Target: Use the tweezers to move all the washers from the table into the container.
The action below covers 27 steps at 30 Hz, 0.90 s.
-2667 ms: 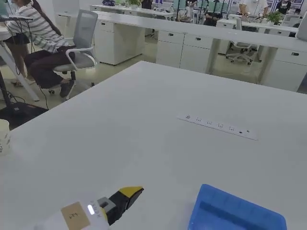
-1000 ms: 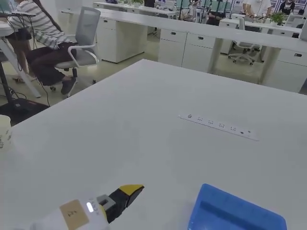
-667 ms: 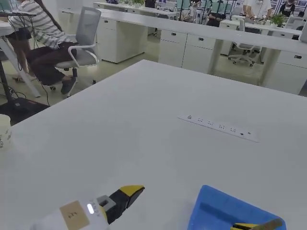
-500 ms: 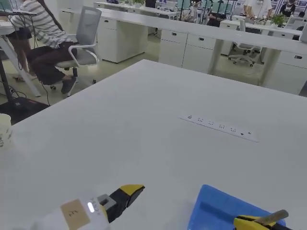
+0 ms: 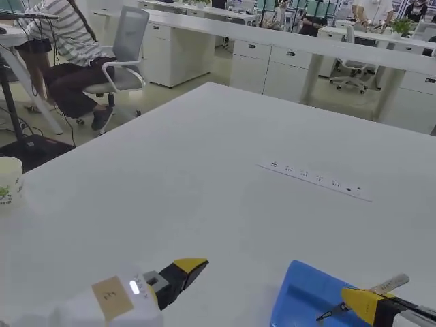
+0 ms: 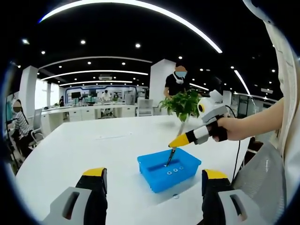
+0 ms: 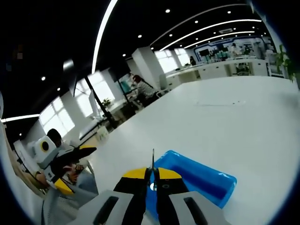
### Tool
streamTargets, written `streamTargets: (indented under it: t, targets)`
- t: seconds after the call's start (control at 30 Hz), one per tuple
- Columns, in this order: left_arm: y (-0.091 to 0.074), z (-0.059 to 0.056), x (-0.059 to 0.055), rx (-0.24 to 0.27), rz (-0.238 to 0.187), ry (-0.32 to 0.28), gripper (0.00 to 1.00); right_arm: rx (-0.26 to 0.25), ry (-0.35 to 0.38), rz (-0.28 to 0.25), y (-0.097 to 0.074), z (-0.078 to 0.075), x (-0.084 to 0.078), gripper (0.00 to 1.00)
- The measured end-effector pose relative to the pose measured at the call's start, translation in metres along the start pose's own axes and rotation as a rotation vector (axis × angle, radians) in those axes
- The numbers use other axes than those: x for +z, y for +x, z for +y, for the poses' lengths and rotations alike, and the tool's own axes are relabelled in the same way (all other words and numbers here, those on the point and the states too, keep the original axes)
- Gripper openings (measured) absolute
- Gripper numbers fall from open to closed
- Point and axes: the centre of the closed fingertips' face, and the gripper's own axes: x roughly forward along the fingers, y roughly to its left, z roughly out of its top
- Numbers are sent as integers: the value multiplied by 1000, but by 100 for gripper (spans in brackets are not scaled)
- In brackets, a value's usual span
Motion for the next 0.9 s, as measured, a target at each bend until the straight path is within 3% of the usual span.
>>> streamTargets:
  t: [0.5,0.9]
  targets:
    - [1,0,-2,-2,13,9,83,-67,10,78,19,-25,-18,2]
    - [1,0,-1,-3,16,6,83,-78,-53,138,27,-26,-27,2]
